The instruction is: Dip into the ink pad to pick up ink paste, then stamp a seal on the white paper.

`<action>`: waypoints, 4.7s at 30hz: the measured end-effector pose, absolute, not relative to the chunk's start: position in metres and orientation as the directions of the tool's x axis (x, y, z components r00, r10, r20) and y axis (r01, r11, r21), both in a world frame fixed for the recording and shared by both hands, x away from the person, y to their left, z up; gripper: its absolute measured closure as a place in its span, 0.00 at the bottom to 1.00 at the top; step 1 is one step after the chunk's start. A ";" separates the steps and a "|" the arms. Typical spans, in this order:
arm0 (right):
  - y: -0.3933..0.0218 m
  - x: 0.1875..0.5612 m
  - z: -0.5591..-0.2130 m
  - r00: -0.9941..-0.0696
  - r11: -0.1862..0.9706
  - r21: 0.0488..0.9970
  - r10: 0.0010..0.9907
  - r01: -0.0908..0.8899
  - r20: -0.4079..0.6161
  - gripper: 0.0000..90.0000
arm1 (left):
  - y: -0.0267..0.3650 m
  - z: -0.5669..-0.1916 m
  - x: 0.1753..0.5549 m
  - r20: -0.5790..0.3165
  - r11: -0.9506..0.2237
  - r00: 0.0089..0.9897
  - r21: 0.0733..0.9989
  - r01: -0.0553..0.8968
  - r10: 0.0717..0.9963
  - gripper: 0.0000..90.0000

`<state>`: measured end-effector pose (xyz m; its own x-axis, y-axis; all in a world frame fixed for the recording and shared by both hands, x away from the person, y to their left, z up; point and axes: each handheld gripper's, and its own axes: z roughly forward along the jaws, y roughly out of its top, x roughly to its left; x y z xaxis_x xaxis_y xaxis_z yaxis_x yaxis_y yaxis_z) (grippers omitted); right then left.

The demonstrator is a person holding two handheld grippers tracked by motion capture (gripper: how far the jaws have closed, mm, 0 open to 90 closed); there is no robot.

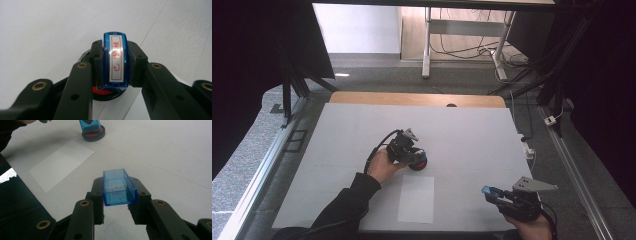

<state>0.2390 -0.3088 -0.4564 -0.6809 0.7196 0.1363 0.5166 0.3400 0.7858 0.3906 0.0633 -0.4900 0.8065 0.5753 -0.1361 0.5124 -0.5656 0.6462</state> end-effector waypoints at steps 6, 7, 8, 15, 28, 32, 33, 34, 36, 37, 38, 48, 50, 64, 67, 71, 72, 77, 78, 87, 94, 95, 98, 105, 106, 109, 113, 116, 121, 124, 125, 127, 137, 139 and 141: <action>-0.309 0.239 -0.456 -0.681 0.338 0.787 0.719 0.516 0.138 0.76 | 0.065 -0.487 0.390 -0.135 -0.555 0.805 0.658 0.509 0.578 0.78; -0.309 0.239 -0.456 -0.681 0.338 0.787 0.719 0.517 0.138 0.76 | 0.065 -0.486 0.390 -0.135 -0.555 0.807 0.660 0.506 0.575 0.78; -0.309 0.239 -0.456 -0.681 0.338 0.787 0.719 0.516 0.138 0.76 | 0.065 -0.484 0.389 -0.131 -0.555 0.808 0.663 0.502 0.575 0.78; -0.309 0.239 -0.456 -0.682 0.339 0.787 0.718 0.515 0.138 0.76 | 0.069 -0.474 0.384 -0.118 -0.549 0.814 0.682 0.483 0.569 0.78; -0.309 0.239 -0.456 -0.682 0.336 0.787 0.717 0.518 0.142 0.76 | 0.079 -0.457 0.371 -0.143 -0.539 0.837 0.705 0.460 0.528 0.78; -0.309 0.239 -0.456 -0.682 0.335 0.787 0.717 0.518 0.144 0.76 | 0.083 -0.454 0.365 -0.162 -0.532 0.845 0.712 0.458 0.510 0.78; -0.309 0.239 -0.456 -0.683 0.336 0.787 0.716 0.517 0.143 0.76 | 0.083 -0.453 0.363 -0.162 -0.535 0.847 0.712 0.456 0.506 0.78; -0.309 0.239 -0.456 -0.683 0.336 0.787 0.716 0.517 0.143 0.76 | 0.083 -0.453 0.362 -0.162 -0.535 0.849 0.713 0.454 0.504 0.78; -0.309 0.239 -0.456 -0.684 0.336 0.787 0.716 0.517 0.143 0.76 | 0.085 -0.451 0.359 -0.166 -0.536 0.851 0.713 0.453 0.498 0.78; -0.309 0.239 -0.456 -0.683 0.336 0.787 0.716 0.517 0.144 0.76 | 0.085 -0.451 0.358 -0.169 -0.534 0.853 0.715 0.452 0.494 0.78; -0.309 0.239 -0.456 -0.684 0.336 0.787 0.715 0.517 0.144 0.76 | 0.086 -0.451 0.357 -0.173 -0.533 0.853 0.716 0.452 0.492 0.78; -0.309 0.239 -0.456 -0.689 0.335 0.791 0.710 0.513 0.146 0.76 | 0.092 -0.446 0.343 -0.215 -0.502 0.854 0.731 0.462 0.473 0.78; -0.310 0.239 -0.456 -0.690 0.336 0.789 0.708 0.514 0.148 0.76 | 0.094 -0.445 0.340 -0.218 -0.499 0.855 0.733 0.462 0.471 0.78; -0.309 0.238 -0.456 -0.694 0.340 0.791 0.705 0.508 0.142 0.76 | 0.103 -0.442 0.319 -0.224 -0.504 0.863 0.734 0.455 0.453 0.78; -0.309 0.238 -0.456 -0.694 0.340 0.792 0.705 0.507 0.142 0.75 | 0.103 -0.441 0.316 -0.217 -0.512 0.867 0.733 0.448 0.449 0.78; -0.309 0.238 -0.456 -0.694 0.342 0.790 0.705 0.509 0.142 0.75 | 0.103 -0.442 0.312 -0.221 -0.507 0.869 0.738 0.446 0.443 0.78; -0.309 0.238 -0.456 -0.694 0.342 0.789 0.706 0.509 0.142 0.75 | 0.103 -0.442 0.312 -0.225 -0.504 0.868 0.738 0.448 0.442 0.78; -0.309 0.238 -0.456 -0.692 0.343 0.788 0.708 0.512 0.141 0.75 | 0.101 -0.445 0.308 -0.231 -0.506 0.869 0.736 0.450 0.437 0.78; -0.309 0.238 -0.456 -0.692 0.344 0.787 0.708 0.512 0.141 0.75 | 0.100 -0.446 0.307 -0.233 -0.508 0.869 0.734 0.452 0.436 0.78; -0.309 0.238 -0.456 -0.694 0.346 0.786 0.705 0.513 0.143 0.75 | 0.088 -0.461 0.303 -0.212 -0.550 0.876 0.708 0.443 0.432 0.78; -0.309 0.239 -0.456 -0.697 0.345 0.786 0.702 0.513 0.147 0.75 | 0.079 -0.473 0.301 -0.197 -0.578 0.879 0.687 0.440 0.435 0.78; -0.309 0.239 -0.456 -0.697 0.346 0.786 0.702 0.513 0.147 0.75 | 0.079 -0.474 0.301 -0.192 -0.581 0.881 0.688 0.435 0.432 0.78; -0.309 0.239 -0.456 -0.696 0.342 0.786 0.702 0.515 0.151 0.75 | 0.076 -0.479 0.301 -0.195 -0.587 0.881 0.681 0.438 0.432 0.78; -0.309 0.239 -0.456 -0.696 0.346 0.783 0.702 0.517 0.149 0.75 | 0.070 -0.489 0.302 -0.184 -0.609 0.883 0.662 0.436 0.432 0.78; -0.309 0.239 -0.456 -0.696 0.346 0.783 0.702 0.517 0.149 0.75 | 0.069 -0.490 0.302 -0.181 -0.615 0.884 0.659 0.434 0.430 0.78; -0.309 0.239 -0.456 -0.697 0.347 0.782 0.702 0.517 0.149 0.75 | 0.067 -0.494 0.302 -0.180 -0.622 0.884 0.650 0.437 0.433 0.78; -0.309 0.239 -0.456 -0.697 0.347 0.783 0.701 0.517 0.149 0.75 | 0.062 -0.499 0.301 -0.162 -0.644 0.889 0.636 0.426 0.429 0.78; -0.309 0.239 -0.456 -0.699 0.347 0.783 0.698 0.517 0.152 0.75 | 0.059 -0.501 0.299 -0.145 -0.654 0.892 0.632 0.416 0.428 0.78; -0.309 0.239 -0.456 -0.698 0.348 0.782 0.700 0.516 0.149 0.75 | 0.059 -0.501 0.298 -0.129 -0.664 0.898 0.631 0.401 0.421 0.78; -0.309 0.239 -0.456 -0.699 0.350 0.782 0.700 0.516 0.148 0.75 | 0.057 -0.501 0.295 -0.096 -0.683 0.906 0.626 0.376 0.411 0.78; -0.309 0.239 -0.456 -0.698 0.349 0.781 0.701 0.518 0.150 0.75 | 0.056 -0.500 0.294 -0.085 -0.689 0.908 0.623 0.371 0.411 0.78; -0.308 0.239 -0.457 -0.697 0.346 0.782 0.701 0.518 0.151 0.75 | 0.054 -0.500 0.292 -0.067 -0.696 0.909 0.621 0.361 0.412 0.78; -0.308 0.239 -0.457 -0.698 0.348 0.782 0.700 0.517 0.150 0.75 | 0.057 -0.502 0.297 -0.127 -0.670 0.894 0.619 0.409 0.429 0.78; -0.308 0.239 -0.457 -0.698 0.349 0.781 0.700 0.517 0.149 0.75 | 0.060 -0.504 0.300 -0.161 -0.654 0.888 0.623 0.429 0.430 0.78; -0.308 0.239 -0.457 -0.700 0.349 0.782 0.699 0.516 0.150 0.75 | 0.062 -0.505 0.303 -0.198 -0.631 0.879 0.629 0.454 0.434 0.78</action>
